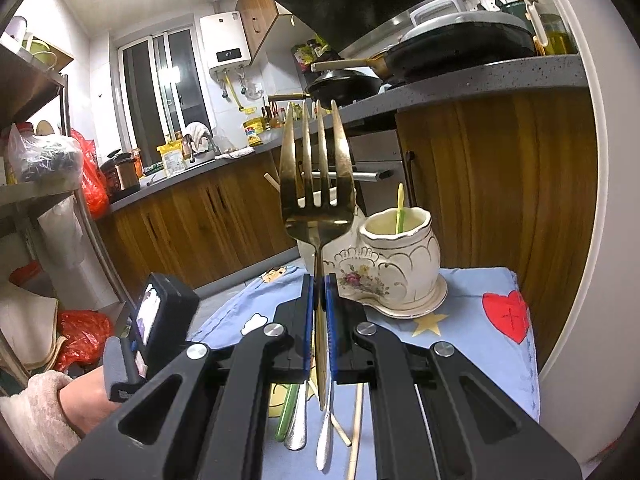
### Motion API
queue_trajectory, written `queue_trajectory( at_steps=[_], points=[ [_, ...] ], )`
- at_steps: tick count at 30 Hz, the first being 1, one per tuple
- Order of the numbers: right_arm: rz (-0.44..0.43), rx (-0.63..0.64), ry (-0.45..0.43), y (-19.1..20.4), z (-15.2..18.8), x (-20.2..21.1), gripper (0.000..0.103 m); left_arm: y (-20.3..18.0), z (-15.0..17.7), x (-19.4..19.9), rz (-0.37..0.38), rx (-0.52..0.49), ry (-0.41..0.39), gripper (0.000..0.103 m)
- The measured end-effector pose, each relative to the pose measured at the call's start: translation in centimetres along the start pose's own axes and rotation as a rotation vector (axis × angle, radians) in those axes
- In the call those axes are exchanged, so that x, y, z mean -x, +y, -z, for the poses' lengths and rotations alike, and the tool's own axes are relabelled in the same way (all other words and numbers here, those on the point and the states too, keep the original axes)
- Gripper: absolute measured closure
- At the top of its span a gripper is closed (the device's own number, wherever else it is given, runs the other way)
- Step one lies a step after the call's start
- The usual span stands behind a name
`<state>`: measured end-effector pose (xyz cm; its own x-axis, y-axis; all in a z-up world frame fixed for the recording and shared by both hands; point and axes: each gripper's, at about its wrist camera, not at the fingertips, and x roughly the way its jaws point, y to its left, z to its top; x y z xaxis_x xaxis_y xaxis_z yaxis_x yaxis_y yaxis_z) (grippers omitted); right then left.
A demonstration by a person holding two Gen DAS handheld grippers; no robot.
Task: Organize utensils
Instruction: 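Raise the chopstick over the tall cup while the right tool carries the gold fork over the small cup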
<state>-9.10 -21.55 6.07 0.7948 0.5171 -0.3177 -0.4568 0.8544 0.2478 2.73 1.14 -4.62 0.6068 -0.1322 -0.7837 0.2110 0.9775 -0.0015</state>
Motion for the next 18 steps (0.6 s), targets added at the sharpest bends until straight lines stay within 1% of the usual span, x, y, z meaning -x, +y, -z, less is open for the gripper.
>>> queue_trajectory(
  at_steps=[4,6,8,10,12,18],
  points=[
    [0.015,0.008,-0.012,0.0,-0.1,-0.1,0.097,1.0,0.4,1.2,0.005,-0.019,-0.032,0.096],
    [0.021,0.013,-0.016,0.1,-0.1,-0.1,0.097,1.6,0.6,1.8,-0.012,-0.035,-0.043,0.096],
    [0.025,0.015,-0.018,0.1,-0.1,-0.3,0.097,2.3,0.8,2.6,-0.048,-0.049,-0.064,0.096],
    [0.025,0.015,-0.016,0.1,-0.1,-0.5,0.097,3.0,0.8,3.3,-0.065,-0.045,-0.086,0.097],
    [0.027,0.017,-0.013,0.1,0.0,-0.9,0.097,4.0,0.7,4.2,-0.054,-0.021,-0.120,0.096],
    [0.034,0.021,-0.012,0.2,-0.6,-1.3,0.097,5.4,0.1,7.6,0.040,0.034,-0.325,0.097]
  ],
)
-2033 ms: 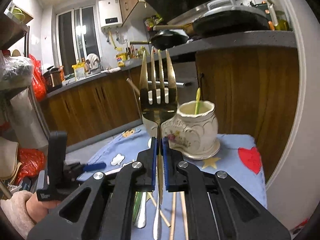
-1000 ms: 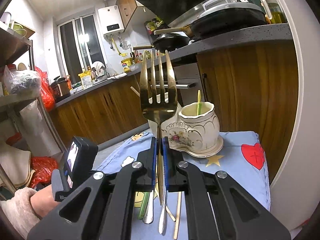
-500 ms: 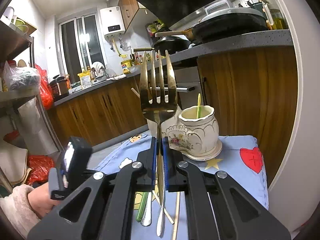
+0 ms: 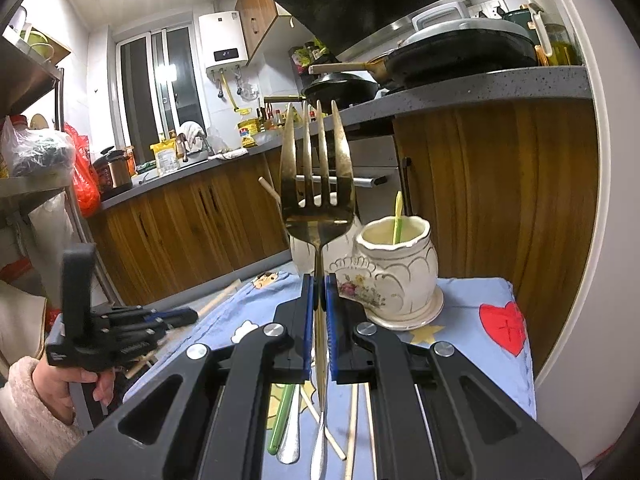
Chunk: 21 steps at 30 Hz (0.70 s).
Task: Organize utensils
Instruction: 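Raise the chopstick over the tall cup while the right tool carries the gold fork over the small cup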
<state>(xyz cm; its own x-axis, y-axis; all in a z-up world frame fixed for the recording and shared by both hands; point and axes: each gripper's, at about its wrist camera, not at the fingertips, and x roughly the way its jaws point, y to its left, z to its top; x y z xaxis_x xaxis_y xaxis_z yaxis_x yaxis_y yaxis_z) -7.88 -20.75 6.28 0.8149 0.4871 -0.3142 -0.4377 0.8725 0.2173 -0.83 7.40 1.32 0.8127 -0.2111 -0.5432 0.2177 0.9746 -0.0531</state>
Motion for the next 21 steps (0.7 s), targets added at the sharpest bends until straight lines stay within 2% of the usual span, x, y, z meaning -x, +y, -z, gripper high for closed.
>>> queue_trajectory(
  at_steps=[7,11,14,17,20,21],
  points=[
    [0.019,-0.010,-0.035,-0.9,-2.8,-0.7,0.097,-0.3,-3.1,1.6,0.147,0.078,-0.249,0.097],
    [0.037,0.002,-0.081,-1.3,-5.0,-1.2,0.097,-1.9,-6.1,1.8,0.208,0.078,-0.385,0.097],
    [0.038,0.011,-0.115,-1.6,-6.7,-1.7,0.097,-3.2,-8.6,1.5,0.222,0.054,-0.472,0.097],
    [0.032,0.024,-0.125,-1.8,-8.0,-2.2,0.097,-3.1,-11.3,0.8,0.249,0.076,-0.518,0.097],
    [0.022,0.039,-0.126,-2.2,-9.2,-2.8,0.097,-2.0,-14.1,-0.7,0.282,0.141,-0.560,0.097],
    [0.021,0.040,-0.128,-2.4,-9.6,-3.0,0.097,-1.1,-15.1,-1.6,0.318,0.185,-0.572,0.097]
  ],
)
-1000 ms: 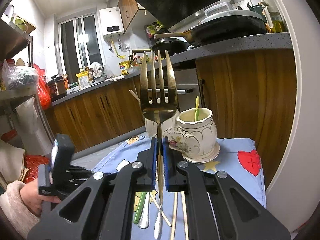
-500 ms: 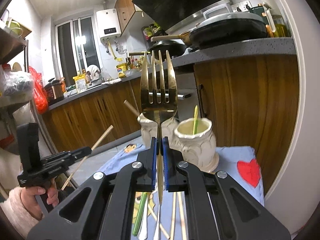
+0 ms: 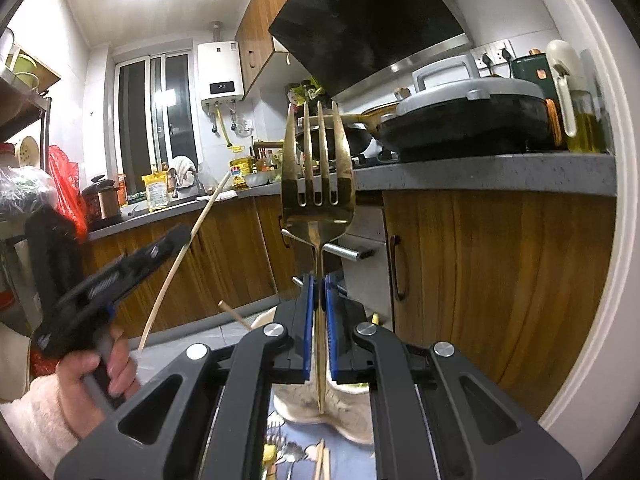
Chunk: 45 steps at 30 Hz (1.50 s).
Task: Organize utensils
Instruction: 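Raise the chopstick over the tall cup while the right tool carries the gold fork over the small cup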
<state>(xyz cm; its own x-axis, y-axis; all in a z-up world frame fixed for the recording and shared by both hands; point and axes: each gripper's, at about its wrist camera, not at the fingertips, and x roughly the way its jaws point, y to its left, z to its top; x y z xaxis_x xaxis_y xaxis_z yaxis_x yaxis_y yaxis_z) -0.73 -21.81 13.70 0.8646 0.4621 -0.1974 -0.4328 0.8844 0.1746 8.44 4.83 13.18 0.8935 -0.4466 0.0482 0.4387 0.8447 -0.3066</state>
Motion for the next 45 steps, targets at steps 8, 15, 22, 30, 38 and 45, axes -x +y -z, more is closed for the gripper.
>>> queue_trajectory(
  at_steps=[8,15,22,30,38,45],
  points=[
    [0.014,0.004,-0.017,-1.7,-1.0,-2.1,0.097,5.4,0.2,-6.9,0.045,0.191,0.031,0.097],
    [0.018,-0.032,0.010,-3.1,-0.4,-5.1,0.097,6.7,2.3,-10.3,0.049,0.206,0.074,0.097],
    [0.024,-0.056,0.052,-4.0,1.1,-6.9,0.097,5.7,3.2,-12.0,0.044,0.114,0.102,0.097],
    [0.020,-0.065,0.081,-4.0,2.1,-7.7,0.097,5.0,3.9,-11.7,0.018,0.029,0.119,0.097],
    [0.021,-0.068,0.125,-4.0,2.8,-8.4,0.097,4.8,4.2,-11.5,0.020,0.005,0.144,0.097],
    [0.017,-0.071,0.158,-4.4,3.4,-8.6,0.097,5.3,4.9,-9.3,0.042,-0.001,0.162,0.097]
  ],
)
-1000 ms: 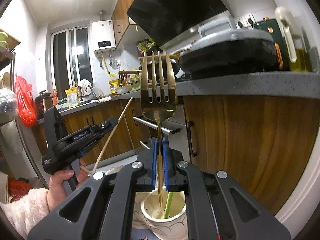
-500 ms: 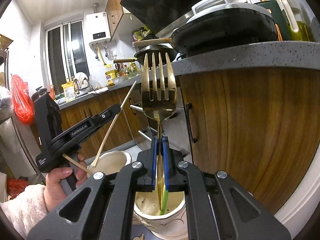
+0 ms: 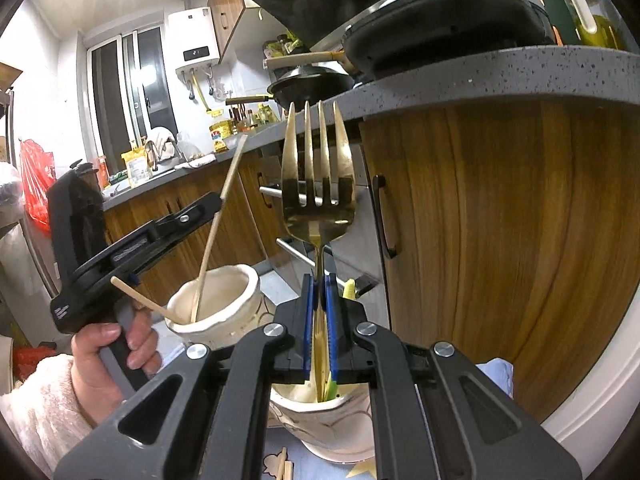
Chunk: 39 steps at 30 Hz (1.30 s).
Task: Organize utensils
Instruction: 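Raise the chopstick over the tall cup while the right tool carries the gold fork over the small cup, then open both tools to drop the chopstick and gold fork into the cups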
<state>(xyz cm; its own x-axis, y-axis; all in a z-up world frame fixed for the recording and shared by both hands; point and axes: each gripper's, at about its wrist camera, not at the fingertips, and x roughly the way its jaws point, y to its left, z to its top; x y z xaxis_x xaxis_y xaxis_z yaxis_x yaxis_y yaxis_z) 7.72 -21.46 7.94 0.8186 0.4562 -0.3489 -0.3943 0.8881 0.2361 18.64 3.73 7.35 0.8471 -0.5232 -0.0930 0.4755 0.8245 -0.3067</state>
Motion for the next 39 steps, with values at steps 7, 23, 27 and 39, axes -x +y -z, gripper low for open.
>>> queue_trajectory(
  at_steps=[7,23,27,39],
  points=[
    [0.013,-0.016,0.031,-0.5,0.3,-0.7,0.097,0.8,0.8,2.0,0.022,0.037,0.027,0.097],
    [0.050,-0.036,0.035,-1.0,0.4,-0.8,0.097,-1.6,2.6,2.4,-0.054,-0.120,0.114,0.096],
    [0.059,-0.041,0.034,-1.1,0.4,-0.9,0.097,-1.6,2.6,2.4,-0.057,-0.117,0.118,0.096],
    [0.052,-0.061,0.064,-0.6,0.0,-0.8,0.076,-1.8,1.8,3.4,-0.118,-0.095,0.121,0.094]
  ],
)
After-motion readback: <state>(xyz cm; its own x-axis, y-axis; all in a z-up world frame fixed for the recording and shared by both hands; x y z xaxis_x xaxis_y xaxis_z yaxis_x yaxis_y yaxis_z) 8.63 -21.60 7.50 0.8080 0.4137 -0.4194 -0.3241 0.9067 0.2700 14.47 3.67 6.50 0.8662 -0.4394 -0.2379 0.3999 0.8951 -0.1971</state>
